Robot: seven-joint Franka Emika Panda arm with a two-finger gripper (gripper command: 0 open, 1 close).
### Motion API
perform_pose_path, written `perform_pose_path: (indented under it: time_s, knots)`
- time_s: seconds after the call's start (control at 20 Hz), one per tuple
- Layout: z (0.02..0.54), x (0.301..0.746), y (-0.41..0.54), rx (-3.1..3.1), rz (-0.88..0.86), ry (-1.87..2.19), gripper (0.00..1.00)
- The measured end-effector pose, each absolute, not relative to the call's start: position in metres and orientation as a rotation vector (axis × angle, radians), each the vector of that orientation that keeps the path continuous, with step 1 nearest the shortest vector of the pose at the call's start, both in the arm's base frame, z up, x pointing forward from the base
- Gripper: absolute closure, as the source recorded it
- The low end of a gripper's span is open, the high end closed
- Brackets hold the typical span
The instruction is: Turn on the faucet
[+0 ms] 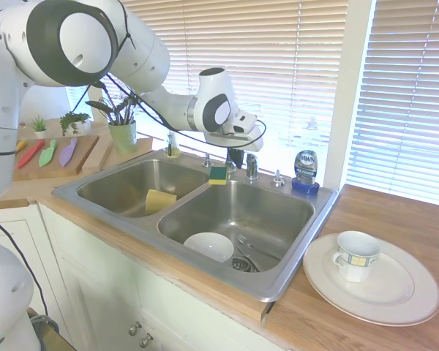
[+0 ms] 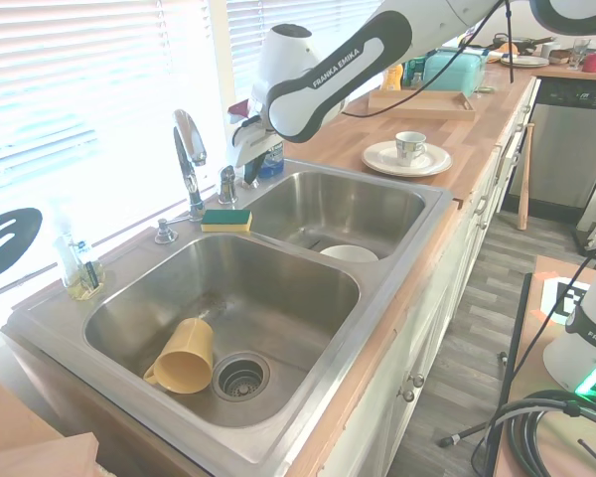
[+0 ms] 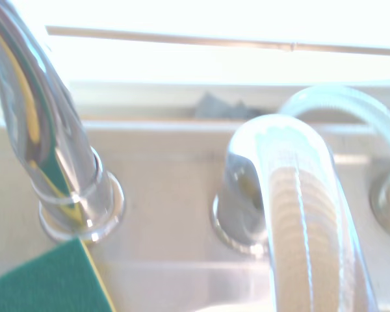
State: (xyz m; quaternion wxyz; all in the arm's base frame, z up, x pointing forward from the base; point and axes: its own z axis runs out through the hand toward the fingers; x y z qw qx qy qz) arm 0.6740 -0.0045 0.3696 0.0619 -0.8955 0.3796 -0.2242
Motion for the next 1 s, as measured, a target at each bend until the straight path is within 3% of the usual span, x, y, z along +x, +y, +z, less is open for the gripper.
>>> perform_pose_path:
  time_s: [1.0]
  knots:
    - [0.407,0.663,0.014,-2.673,-0.936,1.139,1.00]
